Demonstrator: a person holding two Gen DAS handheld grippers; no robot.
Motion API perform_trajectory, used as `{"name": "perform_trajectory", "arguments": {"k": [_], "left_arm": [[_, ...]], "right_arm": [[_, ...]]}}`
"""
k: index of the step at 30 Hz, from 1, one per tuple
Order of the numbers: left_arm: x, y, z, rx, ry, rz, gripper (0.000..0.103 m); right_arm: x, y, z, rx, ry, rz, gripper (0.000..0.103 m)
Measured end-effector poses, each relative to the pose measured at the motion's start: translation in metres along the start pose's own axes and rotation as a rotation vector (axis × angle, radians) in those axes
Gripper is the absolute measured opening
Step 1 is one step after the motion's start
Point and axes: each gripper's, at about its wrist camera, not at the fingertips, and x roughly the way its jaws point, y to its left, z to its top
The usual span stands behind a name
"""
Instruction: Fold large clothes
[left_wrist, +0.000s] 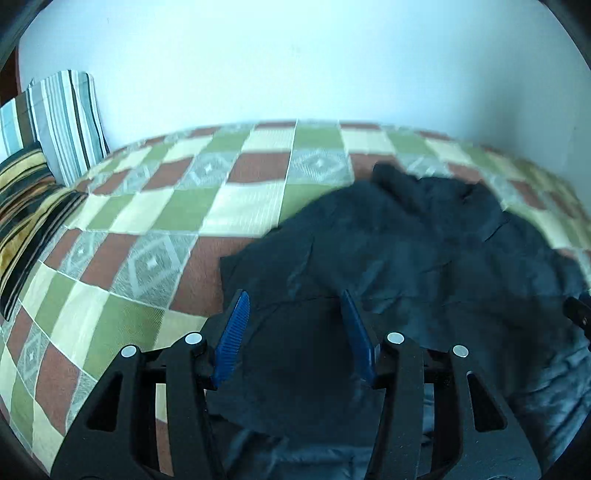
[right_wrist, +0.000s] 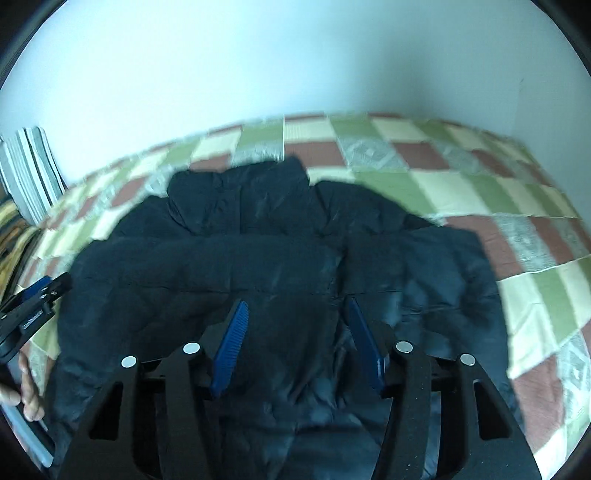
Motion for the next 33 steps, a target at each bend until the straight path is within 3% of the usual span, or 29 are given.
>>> {"name": "perform_trajectory", "arguments": {"k": [4, 10, 16, 19, 21, 24, 29, 33], "left_arm": [[0.028, 0.0, -0.017, 0.024, 0.073, -0.022, 0.053], [0.056, -0.005, -0.035, 0.057, 0.112, -0.016, 0.055], [0.03, -0.009, -0.027, 0.071, 0.075, 0.025, 0.052], [0.003, -0.012, -0.012, 0.014, 0.008, -0.049, 0.052], [-0.003, -0.027, 0.0, 0.033, -0.018, -0.088, 0.052], [0.009, -0.05, 0.008, 0.08, -0.026, -0.063, 0.052], [0.059, -0.066, 0.005, 0.094, 0.118, -0.026, 0.055], [0.077, -0.075, -0.007, 0.137, 0.129, 0.006, 0.057]], "right_arm": [[0.04, -0.007, -0.012, -0.02, 0.079, -0.044, 0.057], [0.052, -0.007, -0.021, -0.055, 0.055, -0.062, 0.057], [0.026, -0.002, -0.015, -0.062, 0.009, -0.095, 0.059], [0.003, 0.002, 0.003, -0.055, -0.064, -0.072, 0.062], [0.003, 0.006, 0.015, -0.043, -0.071, -0.047, 0.066], [0.021, 0.016, 0.028, -0.07, -0.064, -0.068, 0.066], [0.069, 0.015, 0.02, -0.089, 0.035, -0.088, 0.067], [0.085, 0.015, 0.016, -0.095, 0.053, -0.09, 0.068]]}}
